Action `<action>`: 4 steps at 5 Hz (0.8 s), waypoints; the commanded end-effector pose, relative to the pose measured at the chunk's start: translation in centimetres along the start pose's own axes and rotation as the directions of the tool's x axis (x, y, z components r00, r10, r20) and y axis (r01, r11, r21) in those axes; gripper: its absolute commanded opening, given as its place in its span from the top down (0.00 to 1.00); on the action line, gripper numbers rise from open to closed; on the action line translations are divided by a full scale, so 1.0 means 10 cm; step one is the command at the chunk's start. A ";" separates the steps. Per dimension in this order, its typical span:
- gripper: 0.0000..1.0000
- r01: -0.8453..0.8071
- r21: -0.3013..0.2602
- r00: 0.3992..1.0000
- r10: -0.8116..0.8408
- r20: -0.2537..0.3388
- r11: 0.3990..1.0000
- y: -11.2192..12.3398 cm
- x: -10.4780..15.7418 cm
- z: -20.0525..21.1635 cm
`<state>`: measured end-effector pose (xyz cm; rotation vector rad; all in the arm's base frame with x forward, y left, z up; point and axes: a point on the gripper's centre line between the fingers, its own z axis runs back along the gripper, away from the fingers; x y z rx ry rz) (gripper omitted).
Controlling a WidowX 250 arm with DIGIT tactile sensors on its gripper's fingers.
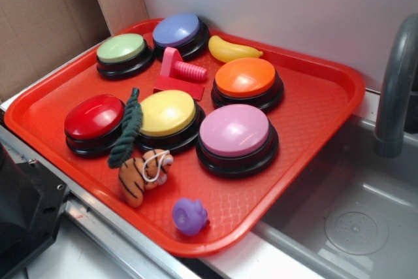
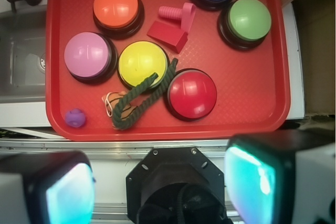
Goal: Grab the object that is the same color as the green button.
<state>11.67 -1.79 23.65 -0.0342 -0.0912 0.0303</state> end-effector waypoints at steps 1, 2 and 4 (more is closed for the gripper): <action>0.00 0.000 0.000 1.000 0.000 0.000 1.000 0.00 0.00 0.00; 0.00 0.024 -0.009 1.000 -0.024 -0.002 1.000 -0.12 0.09 -0.28; 0.00 -0.015 -0.013 1.000 0.015 -0.021 1.000 -0.30 0.19 -0.86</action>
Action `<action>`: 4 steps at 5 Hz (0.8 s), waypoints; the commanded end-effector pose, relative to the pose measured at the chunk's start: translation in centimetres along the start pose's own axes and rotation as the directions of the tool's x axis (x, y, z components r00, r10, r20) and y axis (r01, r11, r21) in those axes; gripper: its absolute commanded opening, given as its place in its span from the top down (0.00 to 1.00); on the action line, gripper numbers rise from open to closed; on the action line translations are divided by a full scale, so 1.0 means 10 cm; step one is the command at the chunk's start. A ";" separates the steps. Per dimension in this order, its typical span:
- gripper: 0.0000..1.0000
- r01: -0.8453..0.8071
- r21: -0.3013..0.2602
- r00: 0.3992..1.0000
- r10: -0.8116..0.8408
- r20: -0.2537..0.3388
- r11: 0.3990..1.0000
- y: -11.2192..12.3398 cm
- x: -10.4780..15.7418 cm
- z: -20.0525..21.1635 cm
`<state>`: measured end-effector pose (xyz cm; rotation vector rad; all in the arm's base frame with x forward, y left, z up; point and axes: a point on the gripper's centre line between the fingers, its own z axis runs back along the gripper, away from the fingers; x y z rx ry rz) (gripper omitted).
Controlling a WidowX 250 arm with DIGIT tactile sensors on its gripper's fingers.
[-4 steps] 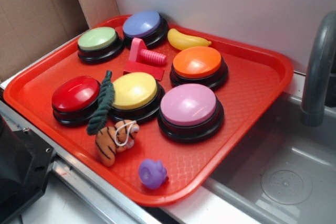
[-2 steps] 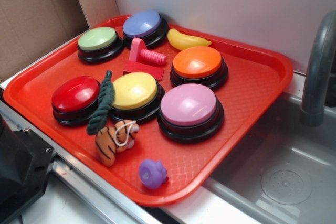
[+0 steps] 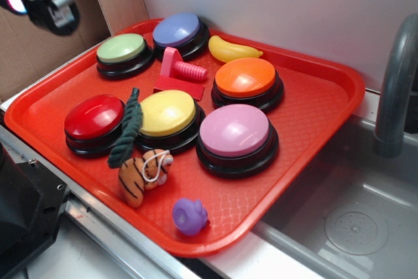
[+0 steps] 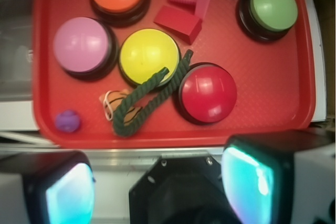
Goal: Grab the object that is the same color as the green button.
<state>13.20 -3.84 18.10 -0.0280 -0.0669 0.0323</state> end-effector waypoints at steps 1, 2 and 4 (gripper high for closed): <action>0.00 -0.064 -0.001 0.997 0.064 -0.038 0.998 -0.22 0.14 -0.55; 0.00 -0.157 -0.001 0.986 0.157 -0.053 0.988 -0.29 0.18 -0.85; 0.00 -0.241 0.026 0.966 0.243 -0.086 0.970 -0.33 0.16 -1.15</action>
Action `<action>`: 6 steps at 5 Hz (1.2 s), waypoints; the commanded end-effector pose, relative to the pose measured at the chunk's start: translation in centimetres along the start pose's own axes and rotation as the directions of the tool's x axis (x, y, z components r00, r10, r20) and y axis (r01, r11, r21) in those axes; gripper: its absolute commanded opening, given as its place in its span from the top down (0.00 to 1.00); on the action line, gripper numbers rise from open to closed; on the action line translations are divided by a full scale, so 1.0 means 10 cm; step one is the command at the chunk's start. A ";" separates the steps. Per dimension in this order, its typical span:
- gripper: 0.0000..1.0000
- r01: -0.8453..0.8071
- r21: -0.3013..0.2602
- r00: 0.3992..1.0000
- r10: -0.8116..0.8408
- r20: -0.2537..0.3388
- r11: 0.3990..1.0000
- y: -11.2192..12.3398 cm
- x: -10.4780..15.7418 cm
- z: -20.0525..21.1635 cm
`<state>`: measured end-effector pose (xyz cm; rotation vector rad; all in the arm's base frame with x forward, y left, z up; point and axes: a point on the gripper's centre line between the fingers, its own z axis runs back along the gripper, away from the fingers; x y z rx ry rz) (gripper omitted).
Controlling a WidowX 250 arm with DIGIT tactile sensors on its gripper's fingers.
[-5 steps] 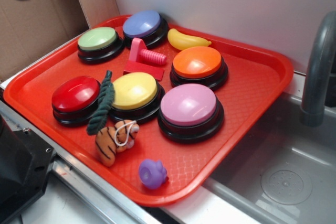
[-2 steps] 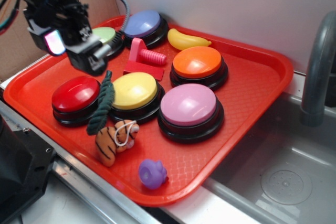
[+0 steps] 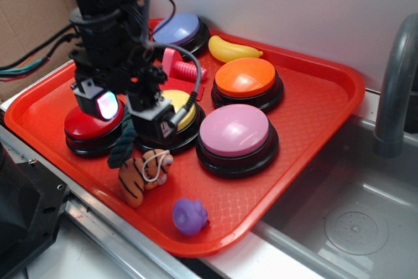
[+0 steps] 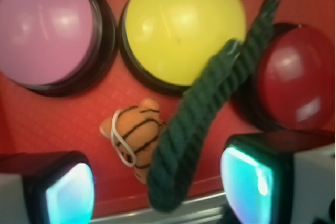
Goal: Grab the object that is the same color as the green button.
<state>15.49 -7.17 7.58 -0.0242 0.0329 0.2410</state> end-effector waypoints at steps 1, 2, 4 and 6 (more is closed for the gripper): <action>0.00 -0.093 0.008 0.996 0.093 0.014 0.996 -0.01 0.01 -0.15; 1.00 -0.152 0.014 0.988 0.152 0.041 0.988 0.02 0.00 -0.15; 1.00 -0.111 0.015 0.993 0.110 0.040 0.994 0.05 0.10 -0.01; 1.00 0.056 0.047 0.997 -0.059 0.056 0.997 0.13 0.35 0.55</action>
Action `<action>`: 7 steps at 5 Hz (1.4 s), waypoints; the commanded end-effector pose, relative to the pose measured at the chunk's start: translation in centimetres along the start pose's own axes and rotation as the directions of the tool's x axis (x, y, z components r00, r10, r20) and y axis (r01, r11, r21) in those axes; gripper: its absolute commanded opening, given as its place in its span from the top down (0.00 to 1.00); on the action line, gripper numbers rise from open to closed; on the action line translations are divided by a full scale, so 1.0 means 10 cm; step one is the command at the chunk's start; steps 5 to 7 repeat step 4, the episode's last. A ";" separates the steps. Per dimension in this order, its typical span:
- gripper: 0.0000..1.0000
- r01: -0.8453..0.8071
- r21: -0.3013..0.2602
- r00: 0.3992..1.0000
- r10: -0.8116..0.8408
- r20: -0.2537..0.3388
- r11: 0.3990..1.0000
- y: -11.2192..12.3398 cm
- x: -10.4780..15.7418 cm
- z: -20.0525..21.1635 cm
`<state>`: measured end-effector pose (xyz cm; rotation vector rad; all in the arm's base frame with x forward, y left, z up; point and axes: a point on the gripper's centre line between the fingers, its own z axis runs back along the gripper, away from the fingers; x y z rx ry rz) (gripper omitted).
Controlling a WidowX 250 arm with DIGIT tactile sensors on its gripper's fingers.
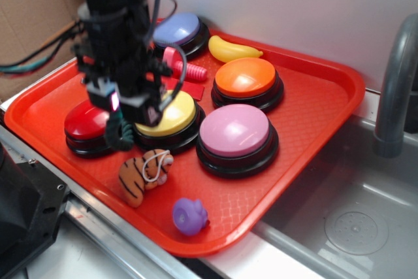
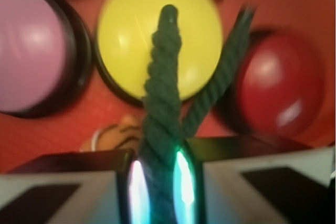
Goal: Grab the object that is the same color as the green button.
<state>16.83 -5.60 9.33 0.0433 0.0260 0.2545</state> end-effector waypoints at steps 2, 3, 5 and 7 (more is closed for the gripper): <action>1.00 0.234 -0.074 0.971 -0.231 0.055 0.969 0.29 0.35 0.93; 1.00 0.237 -0.071 0.966 -0.228 0.123 0.969 0.41 0.39 1.12; 1.00 0.214 -0.108 0.970 -0.198 0.139 0.971 0.50 0.48 1.18; 1.00 0.214 -0.108 0.970 -0.198 0.139 0.971 0.50 0.48 1.18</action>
